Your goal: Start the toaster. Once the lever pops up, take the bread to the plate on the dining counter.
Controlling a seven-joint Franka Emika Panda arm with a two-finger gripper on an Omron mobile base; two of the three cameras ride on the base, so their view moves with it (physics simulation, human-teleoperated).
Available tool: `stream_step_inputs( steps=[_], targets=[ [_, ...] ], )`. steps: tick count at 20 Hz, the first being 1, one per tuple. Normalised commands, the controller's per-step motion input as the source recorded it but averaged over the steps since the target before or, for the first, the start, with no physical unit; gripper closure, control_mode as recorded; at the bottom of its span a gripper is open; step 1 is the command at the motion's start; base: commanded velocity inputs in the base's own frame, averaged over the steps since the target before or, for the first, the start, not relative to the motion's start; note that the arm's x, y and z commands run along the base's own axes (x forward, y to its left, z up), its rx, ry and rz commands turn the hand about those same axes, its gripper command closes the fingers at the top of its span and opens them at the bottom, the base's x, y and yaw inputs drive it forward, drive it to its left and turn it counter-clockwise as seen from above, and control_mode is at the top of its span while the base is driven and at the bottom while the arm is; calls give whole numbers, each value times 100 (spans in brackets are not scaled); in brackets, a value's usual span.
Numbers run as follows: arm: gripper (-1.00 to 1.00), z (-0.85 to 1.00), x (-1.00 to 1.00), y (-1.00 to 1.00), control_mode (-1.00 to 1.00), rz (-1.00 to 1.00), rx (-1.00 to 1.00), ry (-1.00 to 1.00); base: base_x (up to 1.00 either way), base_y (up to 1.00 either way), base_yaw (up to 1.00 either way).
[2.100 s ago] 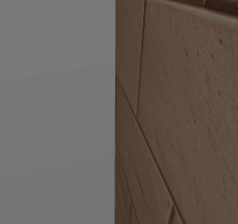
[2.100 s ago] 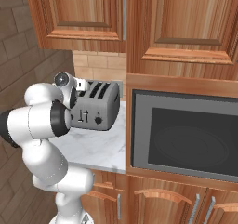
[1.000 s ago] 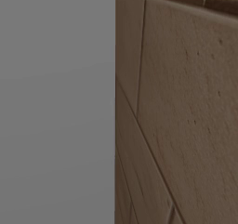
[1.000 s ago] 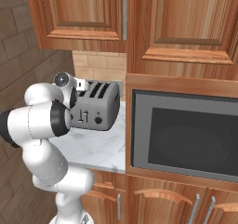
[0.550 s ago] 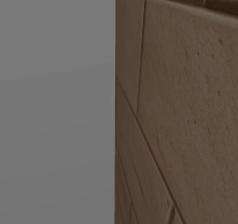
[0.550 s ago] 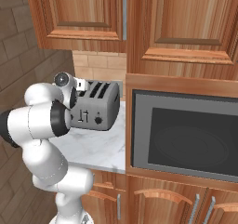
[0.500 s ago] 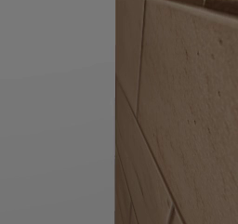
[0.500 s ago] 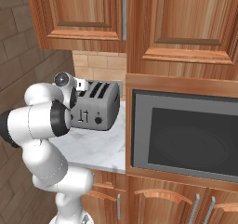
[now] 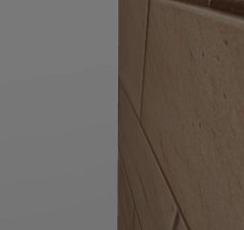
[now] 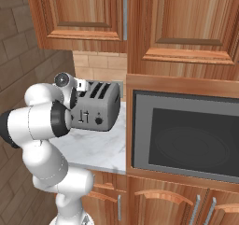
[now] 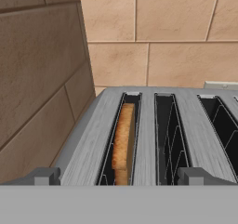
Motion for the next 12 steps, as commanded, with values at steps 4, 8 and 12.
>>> stream_step_inputs(
  steps=[4,8,12],
  targets=[
    [-100,0,0,0,-100,0,0,0,0,0,0],
    [-100,0,0,0,-100,0,0,0,0,0,0],
    [-100,0,0,0,-100,0,0,0,0,0,0]
  ],
)
